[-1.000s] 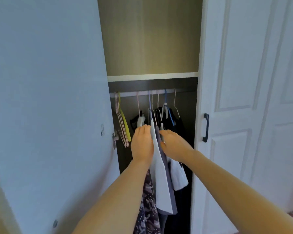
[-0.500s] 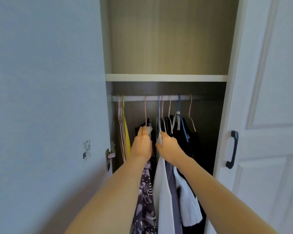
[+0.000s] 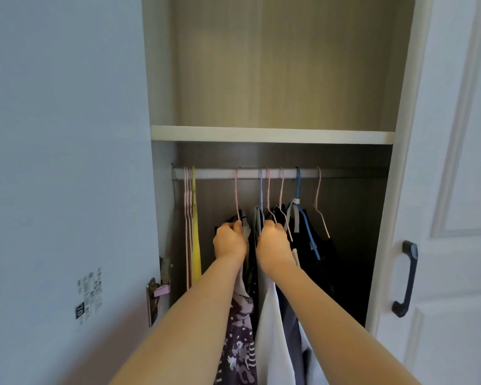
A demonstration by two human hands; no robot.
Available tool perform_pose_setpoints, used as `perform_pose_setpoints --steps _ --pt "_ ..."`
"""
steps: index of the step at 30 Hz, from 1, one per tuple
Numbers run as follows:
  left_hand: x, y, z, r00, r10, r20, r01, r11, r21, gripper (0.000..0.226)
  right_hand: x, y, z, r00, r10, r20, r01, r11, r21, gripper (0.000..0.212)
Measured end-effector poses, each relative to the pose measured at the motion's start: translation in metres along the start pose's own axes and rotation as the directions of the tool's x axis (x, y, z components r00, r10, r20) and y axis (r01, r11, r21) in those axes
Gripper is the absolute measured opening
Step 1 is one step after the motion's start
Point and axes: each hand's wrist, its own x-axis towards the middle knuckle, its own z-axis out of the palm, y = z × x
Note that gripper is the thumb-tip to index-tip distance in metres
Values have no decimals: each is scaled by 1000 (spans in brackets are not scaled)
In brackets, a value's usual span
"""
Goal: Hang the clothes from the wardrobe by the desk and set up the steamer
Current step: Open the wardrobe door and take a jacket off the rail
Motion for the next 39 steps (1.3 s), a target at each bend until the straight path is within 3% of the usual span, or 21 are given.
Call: perform_pose_setpoints --steps 4,8,17,22,33,39 --pt "14 0 11 998 -52 39 58 986 -157 32 2 -4 9 999 23 -24 -22 1000 16 41" --pt "19 0 16 992 -72 107 92 977 -192 26 3 -8 12 994 70 -81 -62 993 99 39" --pt "19 16 13 998 42 52 -35 991 -131 26 8 -6 -4 975 29 -220 13 982 187 36" --pt "15 24 7 993 115 32 -108 979 -175 29 -2 -3 -11 959 -13 -282 58 986 154 37" --pt "-43 23 1 990 144 -7 -142 960 -241 27 -61 9 -42 971 41 -235 24 963 268 16" --pt "-117 34 -13 991 135 14 -119 913 -391 21 -113 8 -69 971 78 -228 11 931 366 25"
